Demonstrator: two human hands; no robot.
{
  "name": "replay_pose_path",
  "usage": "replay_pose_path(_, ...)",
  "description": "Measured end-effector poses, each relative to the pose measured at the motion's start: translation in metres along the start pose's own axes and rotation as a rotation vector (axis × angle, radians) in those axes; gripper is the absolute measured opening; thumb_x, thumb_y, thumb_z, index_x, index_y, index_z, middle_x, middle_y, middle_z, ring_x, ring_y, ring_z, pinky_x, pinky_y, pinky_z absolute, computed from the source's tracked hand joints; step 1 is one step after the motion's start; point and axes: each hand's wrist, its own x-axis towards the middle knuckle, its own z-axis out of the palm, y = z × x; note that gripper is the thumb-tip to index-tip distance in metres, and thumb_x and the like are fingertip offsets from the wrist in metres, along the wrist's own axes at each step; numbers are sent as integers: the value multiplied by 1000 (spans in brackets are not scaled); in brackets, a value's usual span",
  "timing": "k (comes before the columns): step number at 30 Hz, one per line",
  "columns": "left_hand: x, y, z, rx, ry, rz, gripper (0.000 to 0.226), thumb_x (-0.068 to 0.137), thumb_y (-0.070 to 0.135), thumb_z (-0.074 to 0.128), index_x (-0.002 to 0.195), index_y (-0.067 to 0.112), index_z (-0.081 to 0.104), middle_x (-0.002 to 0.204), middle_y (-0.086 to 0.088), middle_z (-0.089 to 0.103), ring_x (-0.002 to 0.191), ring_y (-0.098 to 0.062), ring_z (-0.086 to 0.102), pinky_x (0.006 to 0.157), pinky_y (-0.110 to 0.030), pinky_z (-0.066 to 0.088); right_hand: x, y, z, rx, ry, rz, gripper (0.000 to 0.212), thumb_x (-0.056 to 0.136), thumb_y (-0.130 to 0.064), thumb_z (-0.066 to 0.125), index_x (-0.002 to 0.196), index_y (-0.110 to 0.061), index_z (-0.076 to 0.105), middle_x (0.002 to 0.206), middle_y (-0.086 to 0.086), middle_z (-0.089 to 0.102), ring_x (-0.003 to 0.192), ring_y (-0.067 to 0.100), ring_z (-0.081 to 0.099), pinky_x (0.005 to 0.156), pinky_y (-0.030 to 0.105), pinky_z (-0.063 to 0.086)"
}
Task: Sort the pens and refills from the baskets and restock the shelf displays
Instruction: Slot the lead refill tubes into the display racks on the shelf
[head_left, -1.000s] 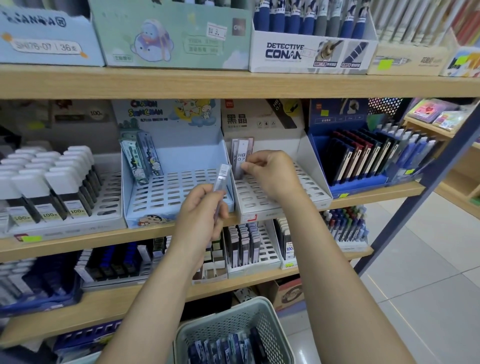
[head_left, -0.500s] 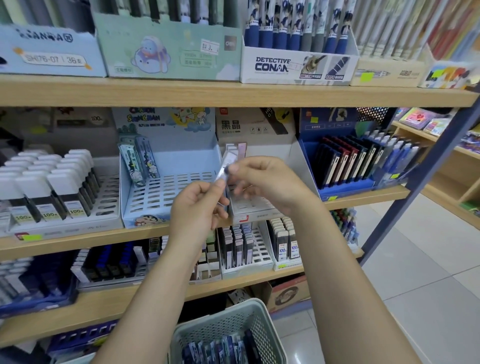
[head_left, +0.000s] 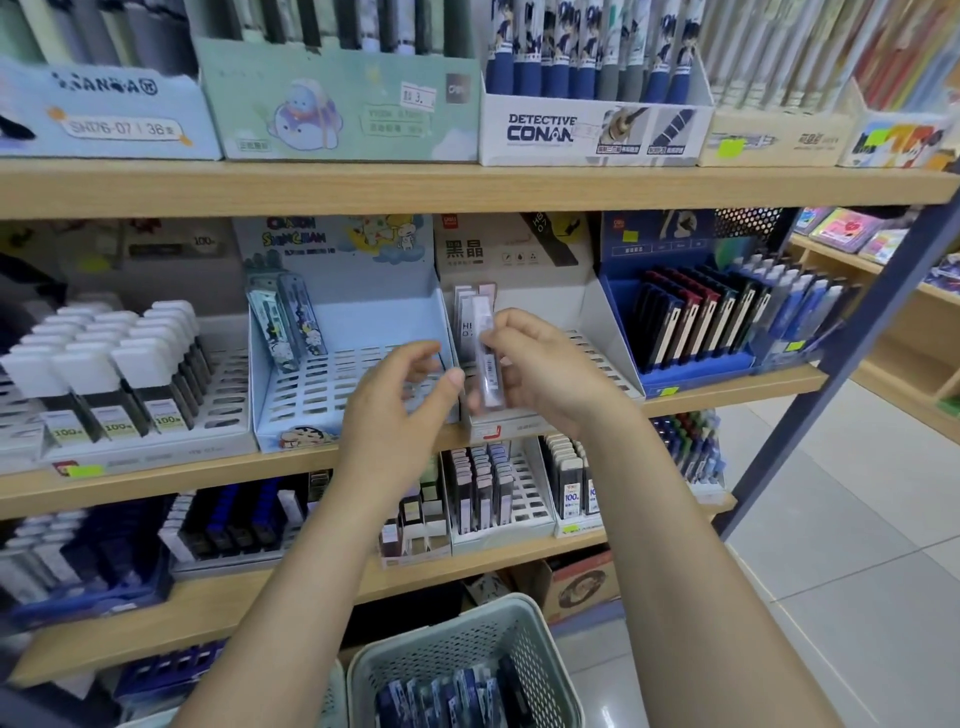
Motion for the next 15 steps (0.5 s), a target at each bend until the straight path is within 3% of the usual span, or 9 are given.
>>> replay_pose_path(2,2,2,-2,-154,14,-51,36,96,32,66,130,36,55,111,16,66,103,5,60,88,-13,47,-2,0,0,-57,-112,-41,12,104,-21,50,96,-15,57,69,6,57,45,18,50,46,25,42)
replay_pose_path(4,4,2,-3,-274,36,-83,30,95,29,67,122,39,58,107,11,69,102,-1,64,89,-20,50,-2,1,1,-106,-175,-100,13,103,-21,53,101,-12,63,67,7,54,42,13,38,43,22,28)
replay_pose_path(6,3,4,-3,-332,83,-87,18,94,23,69,107,35,67,97,9,72,92,-5,67,83,-25,54,-1,1,1,-144,-162,-115,14,100,-22,57,99,-14,69,66,5,53,45,10,36,44,20,25)
replay_pose_path(8,2,6,-1,-371,126,-102,12,92,19,71,99,30,70,86,10,71,76,0,65,72,-18,53,-2,2,1,-147,-130,-97,18,100,-27,58,96,-17,72,65,3,54,48,10,35,47,22,23)
replay_pose_path(13,2,8,-1,-507,84,-165,13,94,10,68,99,22,70,74,6,72,64,-4,63,61,-17,52,2,3,-1,-147,-107,-24,43,105,-34,46,99,3,67,65,4,54,49,11,34,50,24,25)
replay_pose_path(15,4,11,-2,-574,68,-182,13,93,9,68,100,20,70,77,4,73,66,-7,64,64,-19,53,2,3,0,-183,-111,-52,36,104,-32,50,88,-9,71,63,-2,51,54,11,34,54,25,27)
